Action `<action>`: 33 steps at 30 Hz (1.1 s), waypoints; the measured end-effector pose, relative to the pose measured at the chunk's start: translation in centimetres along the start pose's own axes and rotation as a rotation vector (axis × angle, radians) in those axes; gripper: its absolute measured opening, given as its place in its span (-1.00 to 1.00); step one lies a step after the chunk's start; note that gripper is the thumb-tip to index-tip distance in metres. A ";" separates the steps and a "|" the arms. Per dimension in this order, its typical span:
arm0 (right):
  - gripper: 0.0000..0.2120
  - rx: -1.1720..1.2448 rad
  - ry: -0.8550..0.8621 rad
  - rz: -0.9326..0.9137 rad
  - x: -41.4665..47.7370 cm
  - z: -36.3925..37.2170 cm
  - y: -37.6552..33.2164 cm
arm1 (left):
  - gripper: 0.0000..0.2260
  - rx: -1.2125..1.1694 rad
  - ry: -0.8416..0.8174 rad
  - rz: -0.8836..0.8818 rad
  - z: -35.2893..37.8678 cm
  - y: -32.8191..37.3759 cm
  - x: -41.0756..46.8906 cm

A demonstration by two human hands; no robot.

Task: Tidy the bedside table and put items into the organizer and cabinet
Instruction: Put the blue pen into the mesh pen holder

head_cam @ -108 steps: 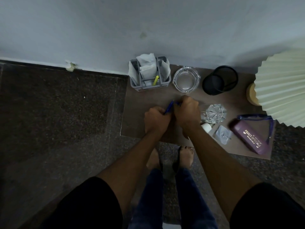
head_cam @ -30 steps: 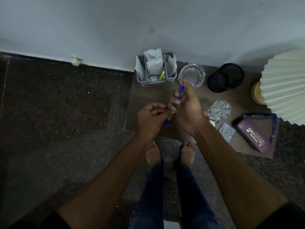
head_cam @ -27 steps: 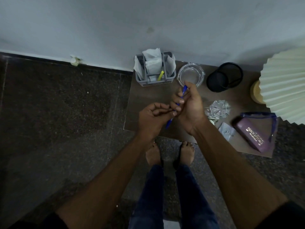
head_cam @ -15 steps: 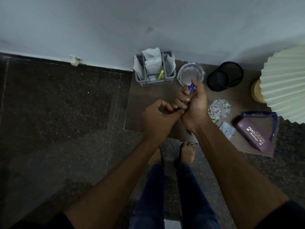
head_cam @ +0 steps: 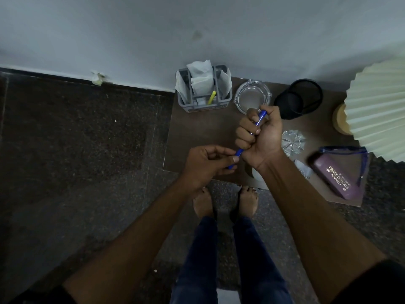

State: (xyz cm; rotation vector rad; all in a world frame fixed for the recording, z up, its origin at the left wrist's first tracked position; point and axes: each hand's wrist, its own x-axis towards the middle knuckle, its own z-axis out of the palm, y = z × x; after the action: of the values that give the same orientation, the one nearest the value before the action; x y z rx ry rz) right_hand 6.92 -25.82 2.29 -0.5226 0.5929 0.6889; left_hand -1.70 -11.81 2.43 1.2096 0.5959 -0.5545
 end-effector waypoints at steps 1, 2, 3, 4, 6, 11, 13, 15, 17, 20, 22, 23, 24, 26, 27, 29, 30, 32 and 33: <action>-0.66 -0.015 0.006 0.003 0.0 0.1 -0.1 | -0.84 -0.005 -0.004 0.004 0.1 0.0 -0.1; -0.67 -0.027 0.010 0.007 0.0 0.2 -0.1 | -0.82 -0.009 -0.003 0.005 0.2 -0.1 -0.1; -0.67 -0.034 0.012 0.008 0.0 0.3 -0.2 | -0.82 -0.016 0.001 0.004 0.3 -0.2 -0.1; -0.67 -0.036 0.011 0.007 0.0 0.3 -0.2 | -0.82 -0.025 0.008 0.001 0.4 -0.3 -0.1; -0.66 -0.023 -0.001 0.008 0.0 0.4 -0.2 | -0.84 -0.047 0.016 -0.001 0.5 -0.5 0.0; -0.60 -0.049 0.025 -0.060 0.2 0.8 -0.1 | -0.89 -0.080 0.039 0.011 0.4 -0.4 0.4; -0.62 -0.093 0.041 -0.112 0.2 1.1 -0.2 | -0.89 -0.095 0.061 0.021 0.4 -0.1 0.6; -0.65 -0.143 0.038 -0.162 0.0 1.4 -0.5 | -0.85 -0.089 0.077 0.036 0.5 0.3 0.8; -0.66 -0.212 0.038 -0.208 -0.1 1.6 -1.0 | -0.79 -0.075 0.090 0.052 0.9 0.8 1.2; -0.66 -0.303 0.055 -0.251 -0.6 1.9 -1.9 | -0.78 -0.051 0.101 0.079 2.0 1.8 1.6; -0.68 -0.323 0.071 -0.274 -0.9 2.0 -2.6 | -0.78 -0.044 0.112 0.105 2.9 2.6 1.9; -0.69 -0.338 0.081 -0.290 -1.2 2.0 -3.1 | -0.78 -0.046 0.113 0.118 3.4 3.0 2.1; -0.71 -0.354 0.087 -0.305 -1.4 2.1 -3.6 | -0.79 -0.048 0.108 0.128 3.8 3.5 2.3; -0.70 -0.367 0.086 -0.336 -2.0 2.1 -4.8 | -0.83 -0.049 0.081 0.145 4.8 4.3 2.6; -0.70 -0.375 0.087 -0.351 -2.3 2.1 -5.5 | -0.85 -0.039 0.066 0.153 5.2 4.8 2.8; -0.71 -0.442 0.108 -0.406 -3.0 1.9 -7.3 | -0.84 0.008 0.045 0.172 6.2 5.8 3.2; -0.73 -0.501 0.130 -0.439 -3.4 1.8 -8.2 | -0.82 0.033 0.039 0.183 6.8 6.3 3.4; -0.78 -0.598 0.172 -0.503 -4.3 1.5 -10.0 | -0.80 0.088 0.023 0.212 8.1 7.7 4.0; -0.80 -0.616 0.183 -0.534 -4.7 1.4 -10.9 | -0.80 0.128 0.007 0.232 8.9 8.4 4.4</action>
State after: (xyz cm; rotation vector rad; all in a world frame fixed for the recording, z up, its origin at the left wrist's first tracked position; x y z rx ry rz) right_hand 12.20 -34.18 9.00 -1.2753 0.3736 0.3001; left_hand 8.28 -18.50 7.36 1.3807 0.4238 -0.3965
